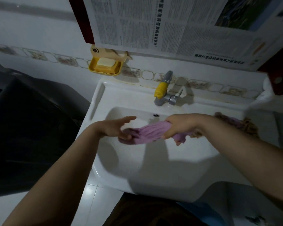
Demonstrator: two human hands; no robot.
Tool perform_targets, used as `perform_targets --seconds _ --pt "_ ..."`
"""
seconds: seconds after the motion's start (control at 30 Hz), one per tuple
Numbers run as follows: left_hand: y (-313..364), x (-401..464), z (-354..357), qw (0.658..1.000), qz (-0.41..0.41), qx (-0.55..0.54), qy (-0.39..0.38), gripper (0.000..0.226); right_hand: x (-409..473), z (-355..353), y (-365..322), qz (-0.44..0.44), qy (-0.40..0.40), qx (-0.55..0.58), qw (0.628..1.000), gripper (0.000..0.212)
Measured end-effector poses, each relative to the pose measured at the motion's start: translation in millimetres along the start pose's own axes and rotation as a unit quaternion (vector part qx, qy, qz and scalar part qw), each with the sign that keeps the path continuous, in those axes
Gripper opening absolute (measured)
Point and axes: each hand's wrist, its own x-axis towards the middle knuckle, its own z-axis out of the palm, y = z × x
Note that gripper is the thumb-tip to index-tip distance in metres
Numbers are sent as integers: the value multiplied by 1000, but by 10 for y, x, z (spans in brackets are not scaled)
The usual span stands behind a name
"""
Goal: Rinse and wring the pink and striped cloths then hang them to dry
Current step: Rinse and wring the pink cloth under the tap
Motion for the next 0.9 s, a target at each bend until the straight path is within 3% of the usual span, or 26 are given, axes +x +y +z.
perform_targets --seconds 0.07,0.13,0.2,0.33,0.47,0.53,0.6,0.73,0.8,0.9 --pt "270 14 149 996 58 11 -69 95 -31 120 -166 -16 3 87 996 25" --pt "447 89 385 974 148 -89 -149 73 -57 197 -293 -23 3 171 985 25" --pt "430 193 618 942 207 -215 -155 60 -100 169 -343 -16 -6 253 967 23" --pt "309 281 843 910 141 -378 -99 71 -188 -13 -259 -27 -35 448 893 12" --pt "332 267 925 926 113 -348 -96 47 -225 -40 -166 -78 -12 527 846 13" --pt "257 274 980 900 121 -401 -123 40 -187 -46 -125 -86 8 539 838 12" --pt "240 271 1094 831 134 -520 -147 48 -129 -4 -102 -75 57 520 849 6" --pt "505 225 1227 708 143 -688 -70 78 19 359 -118 -72 170 344 921 4" --pt "602 203 1242 667 140 -730 -46 89 54 560 -144 -75 195 171 963 23" --pt "624 151 1211 642 139 -753 -33 63 -16 715 -169 -60 180 -33 981 71"
